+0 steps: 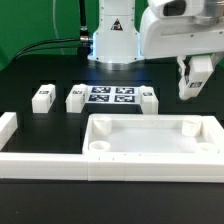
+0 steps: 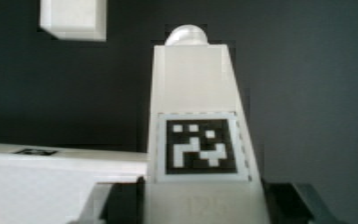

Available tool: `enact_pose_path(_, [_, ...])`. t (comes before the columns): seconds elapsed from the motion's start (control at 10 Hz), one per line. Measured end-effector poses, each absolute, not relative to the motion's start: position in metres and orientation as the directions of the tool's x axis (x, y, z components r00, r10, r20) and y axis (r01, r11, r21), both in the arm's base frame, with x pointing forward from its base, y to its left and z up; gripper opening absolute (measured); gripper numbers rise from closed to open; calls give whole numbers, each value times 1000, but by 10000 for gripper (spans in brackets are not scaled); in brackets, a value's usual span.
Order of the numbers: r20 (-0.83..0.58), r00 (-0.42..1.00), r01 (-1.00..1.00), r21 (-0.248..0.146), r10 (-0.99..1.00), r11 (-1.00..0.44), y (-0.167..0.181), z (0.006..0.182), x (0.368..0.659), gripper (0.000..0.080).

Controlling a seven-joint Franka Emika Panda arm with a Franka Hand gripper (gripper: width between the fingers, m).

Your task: Assemble desk

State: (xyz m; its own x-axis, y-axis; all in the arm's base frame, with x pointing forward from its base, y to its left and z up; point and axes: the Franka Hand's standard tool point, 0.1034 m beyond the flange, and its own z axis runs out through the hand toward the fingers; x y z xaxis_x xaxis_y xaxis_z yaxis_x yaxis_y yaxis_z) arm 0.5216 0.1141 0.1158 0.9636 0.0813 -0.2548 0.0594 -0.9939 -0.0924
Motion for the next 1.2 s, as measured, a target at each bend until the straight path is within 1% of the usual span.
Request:
enact_pose_path(0.1, [-178,981,60,-94,76,-994,114,131,536,289])
enact_pose_path(0.2, [-104,992,62,-94,72,-994,113,138,543,289])
enact_pose_path(0.3, [-54,996,64,-93,69,-994,114,133,541,289])
enact_pose_path(0.5, [84,995,68,-93,60,-993,114,132,547,289])
enact_pose_path(0.7, [255,965,85,-94,58,-992,119,128,554,289])
enact_pose_path(0.8, [314,947,103,-92,70,-990,122,135,563,289])
enact_pose_path(0.9, [383,918,139,-79,99,-987,120,143,575,289])
enact_pose_path(1.0, [496,865,139,-76,83,-987,121,143,577,289])
enact_pose_path(1.1, [496,864,141,-74,86,-987,120,133,567,289])
enact_pose_path(1.2, [498,862,151,-68,97,-986,120,135,570,289])
